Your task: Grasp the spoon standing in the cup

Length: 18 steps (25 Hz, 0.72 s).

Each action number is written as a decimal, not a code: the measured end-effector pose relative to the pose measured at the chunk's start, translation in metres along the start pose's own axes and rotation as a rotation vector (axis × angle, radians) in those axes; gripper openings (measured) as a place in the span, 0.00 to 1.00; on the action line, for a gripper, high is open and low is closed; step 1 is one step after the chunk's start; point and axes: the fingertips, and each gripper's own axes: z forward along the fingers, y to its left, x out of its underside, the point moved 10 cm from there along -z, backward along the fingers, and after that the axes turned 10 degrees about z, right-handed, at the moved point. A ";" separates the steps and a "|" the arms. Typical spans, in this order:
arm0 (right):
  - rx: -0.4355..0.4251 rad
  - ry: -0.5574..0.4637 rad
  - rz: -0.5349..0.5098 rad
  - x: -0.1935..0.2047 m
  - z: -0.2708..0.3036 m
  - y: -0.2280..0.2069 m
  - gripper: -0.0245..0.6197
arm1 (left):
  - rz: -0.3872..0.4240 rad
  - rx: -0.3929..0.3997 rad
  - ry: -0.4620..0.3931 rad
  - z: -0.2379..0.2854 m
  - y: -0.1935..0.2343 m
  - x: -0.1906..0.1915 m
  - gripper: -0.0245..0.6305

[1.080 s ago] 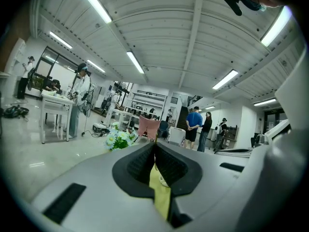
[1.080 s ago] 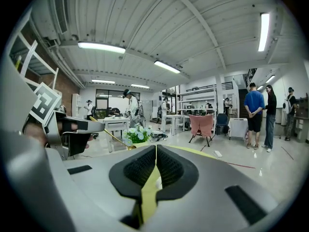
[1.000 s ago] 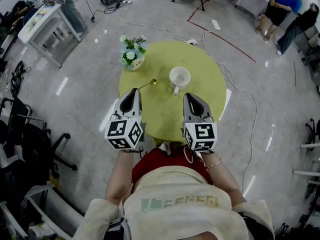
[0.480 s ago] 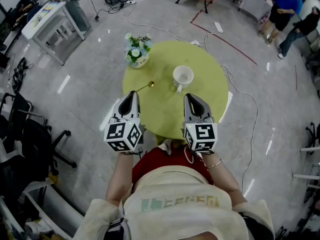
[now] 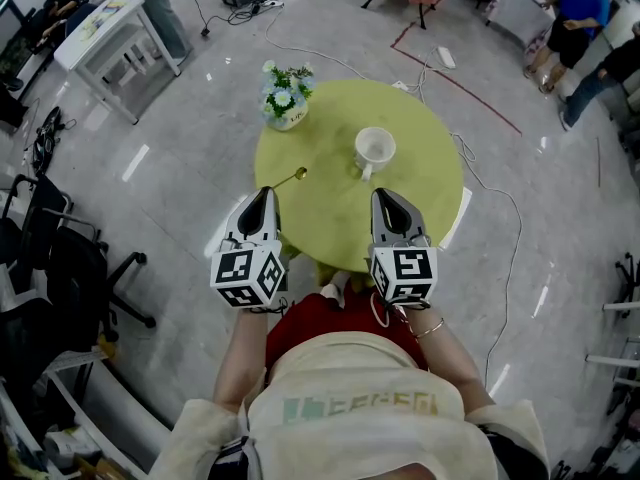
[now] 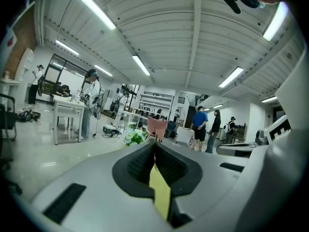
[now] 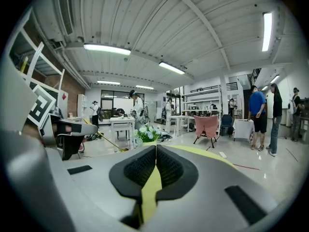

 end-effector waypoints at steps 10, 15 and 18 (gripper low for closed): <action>-0.064 0.033 -0.003 0.008 -0.003 0.013 0.09 | -0.005 -0.026 0.018 -0.021 0.002 0.009 0.08; -0.075 0.045 -0.007 0.014 -0.005 0.016 0.09 | -0.004 -0.031 0.027 -0.028 0.001 0.013 0.08; -0.075 0.051 -0.006 0.015 -0.006 0.015 0.09 | -0.002 -0.030 0.033 -0.029 -0.001 0.014 0.08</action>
